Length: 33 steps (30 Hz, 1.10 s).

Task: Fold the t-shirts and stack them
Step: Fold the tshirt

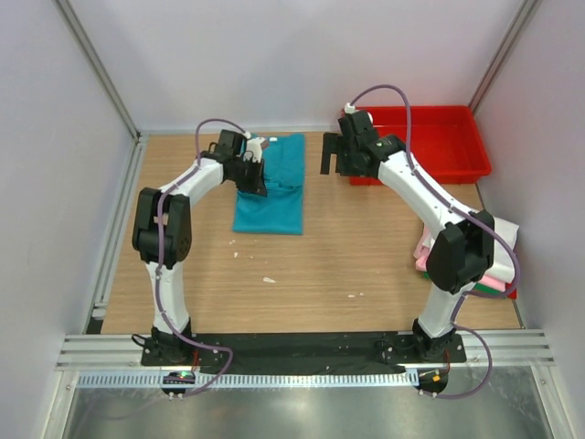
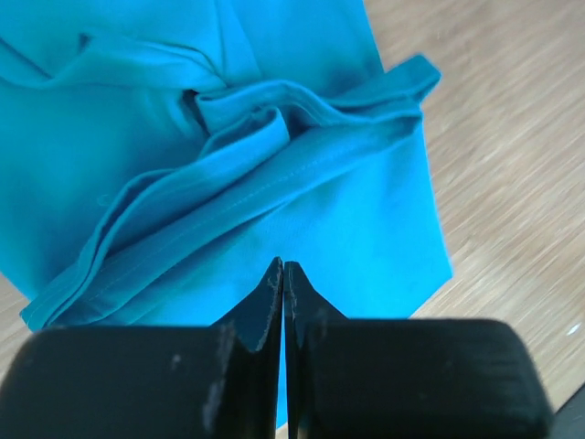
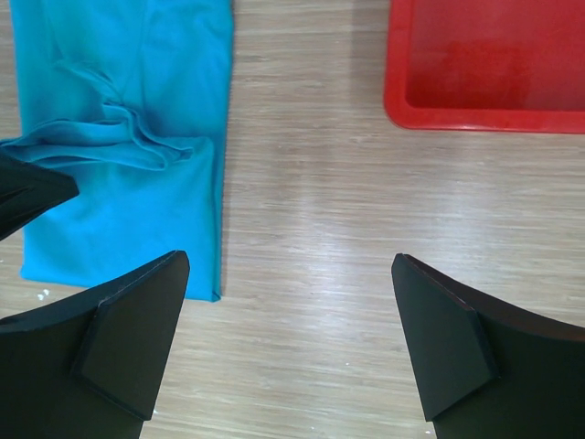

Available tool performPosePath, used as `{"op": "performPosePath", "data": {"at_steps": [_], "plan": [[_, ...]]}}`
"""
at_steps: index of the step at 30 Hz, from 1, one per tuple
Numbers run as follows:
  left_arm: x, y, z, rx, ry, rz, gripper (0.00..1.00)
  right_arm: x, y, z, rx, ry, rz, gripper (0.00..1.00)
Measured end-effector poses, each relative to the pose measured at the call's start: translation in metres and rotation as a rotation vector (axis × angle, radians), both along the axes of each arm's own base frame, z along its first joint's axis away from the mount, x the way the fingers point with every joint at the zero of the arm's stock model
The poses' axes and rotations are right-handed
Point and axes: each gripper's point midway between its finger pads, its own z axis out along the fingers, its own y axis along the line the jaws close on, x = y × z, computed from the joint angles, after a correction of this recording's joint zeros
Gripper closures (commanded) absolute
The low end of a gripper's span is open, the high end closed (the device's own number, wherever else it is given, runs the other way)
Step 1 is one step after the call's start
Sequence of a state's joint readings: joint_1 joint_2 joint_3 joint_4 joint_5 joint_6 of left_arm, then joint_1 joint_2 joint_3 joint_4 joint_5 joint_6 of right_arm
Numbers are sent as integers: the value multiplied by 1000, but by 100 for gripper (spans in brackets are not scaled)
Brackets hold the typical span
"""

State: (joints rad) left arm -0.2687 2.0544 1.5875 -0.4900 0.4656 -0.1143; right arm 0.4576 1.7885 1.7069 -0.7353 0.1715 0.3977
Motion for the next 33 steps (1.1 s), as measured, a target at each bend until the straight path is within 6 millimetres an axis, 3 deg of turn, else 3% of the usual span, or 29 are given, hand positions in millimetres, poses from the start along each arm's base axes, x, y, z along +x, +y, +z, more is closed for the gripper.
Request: {"op": "performPosePath", "data": {"at_steps": [4,8,9,10,12,14,19,25,33], "plan": [[-9,-2,-8,72,-31,-99,99,-4,-9,-15,-22,35,-13,0],[-2,-3,-25,167,-41,-124,82,-4,-14,-17,-27,46,-21,0],[1,-2,-29,189,-45,-122,75,-4,-14,-17,-27,46,-20,0],[3,-1,-35,209,-45,-120,52,-5,-14,-17,-26,46,-19,0],[6,3,-45,256,-40,-107,31,-5,-13,-17,-21,48,-15,0],[9,6,-47,279,-45,-95,30,-5,-11,-16,-14,49,-10,0],[32,14,-30,329,-114,-40,30,-6,-4,-15,15,54,14,0],[52,12,-16,330,-172,-6,32,-6,2,-14,45,52,35,0],[63,6,-46,315,-131,34,34,-7,8,-14,69,59,57,0]]}}
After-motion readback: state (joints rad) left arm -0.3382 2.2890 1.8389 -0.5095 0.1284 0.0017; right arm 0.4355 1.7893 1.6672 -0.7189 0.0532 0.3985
